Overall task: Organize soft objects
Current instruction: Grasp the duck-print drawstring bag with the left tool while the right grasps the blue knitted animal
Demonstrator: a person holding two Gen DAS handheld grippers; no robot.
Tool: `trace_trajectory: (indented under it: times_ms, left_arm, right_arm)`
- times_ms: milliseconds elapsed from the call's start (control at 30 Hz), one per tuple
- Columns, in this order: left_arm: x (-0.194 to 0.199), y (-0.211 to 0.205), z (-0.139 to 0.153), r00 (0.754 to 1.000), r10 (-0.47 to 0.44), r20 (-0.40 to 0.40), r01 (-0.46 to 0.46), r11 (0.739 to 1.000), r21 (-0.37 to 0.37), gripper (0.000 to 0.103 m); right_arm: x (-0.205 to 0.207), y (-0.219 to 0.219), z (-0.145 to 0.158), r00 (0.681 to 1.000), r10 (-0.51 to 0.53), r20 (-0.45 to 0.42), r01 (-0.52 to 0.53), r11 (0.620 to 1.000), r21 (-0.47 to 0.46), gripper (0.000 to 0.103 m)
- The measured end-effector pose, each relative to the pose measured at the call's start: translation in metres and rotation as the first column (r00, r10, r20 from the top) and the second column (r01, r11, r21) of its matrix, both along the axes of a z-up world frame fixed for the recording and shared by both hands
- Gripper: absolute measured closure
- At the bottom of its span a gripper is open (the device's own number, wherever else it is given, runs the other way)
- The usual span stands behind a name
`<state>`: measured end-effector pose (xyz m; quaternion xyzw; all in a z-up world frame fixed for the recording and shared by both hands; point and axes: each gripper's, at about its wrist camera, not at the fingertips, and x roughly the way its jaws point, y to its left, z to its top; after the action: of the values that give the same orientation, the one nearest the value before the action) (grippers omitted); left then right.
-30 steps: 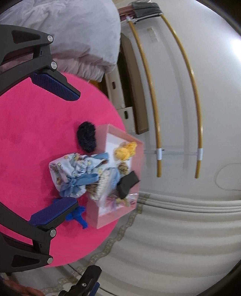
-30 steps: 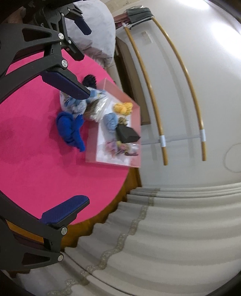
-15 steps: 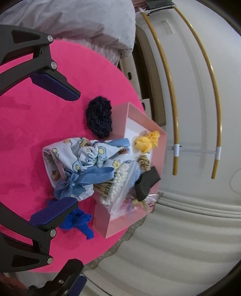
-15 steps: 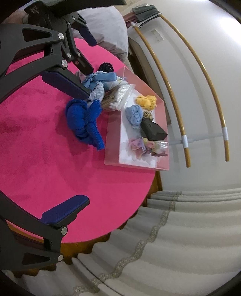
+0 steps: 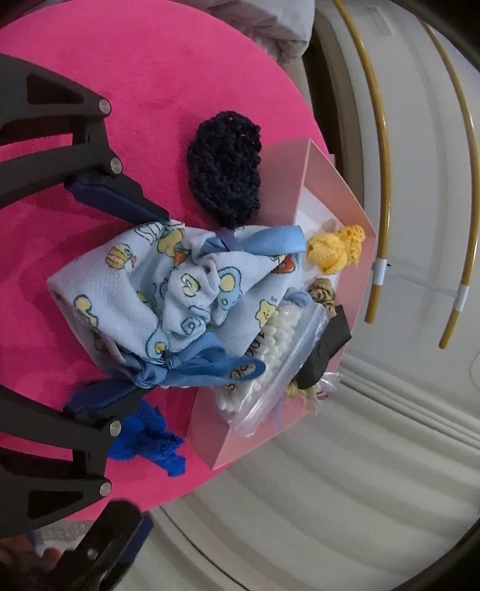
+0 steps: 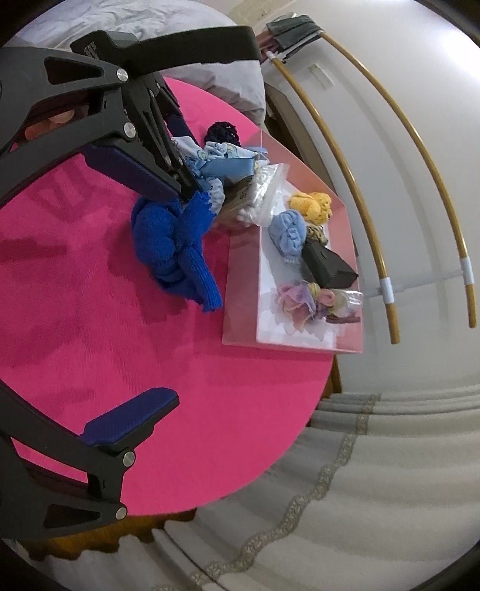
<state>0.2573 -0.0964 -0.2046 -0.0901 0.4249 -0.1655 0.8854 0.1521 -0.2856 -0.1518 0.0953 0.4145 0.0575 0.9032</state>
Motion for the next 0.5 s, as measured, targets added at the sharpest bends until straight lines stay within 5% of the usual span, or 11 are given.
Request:
trace_trajectory:
  times_ms: [300,500]
  left_arm:
    - [-0.030,0.016,0.013,0.997,0.007,0.080,-0.017,0.992,0.126,0.034]
    - [-0.051,0.026,0.018,0.994,0.029,0.106,-0.049,0.981,0.190,0.034]
  right_arm:
    - [0.020,0.017,-0.022,0.998,0.041,-0.052,-0.039,0.999,0.035,0.014]
    - [0.038,0.034,-0.041,0.991,0.086,-0.097,-0.081,0.995,0.056,0.043]
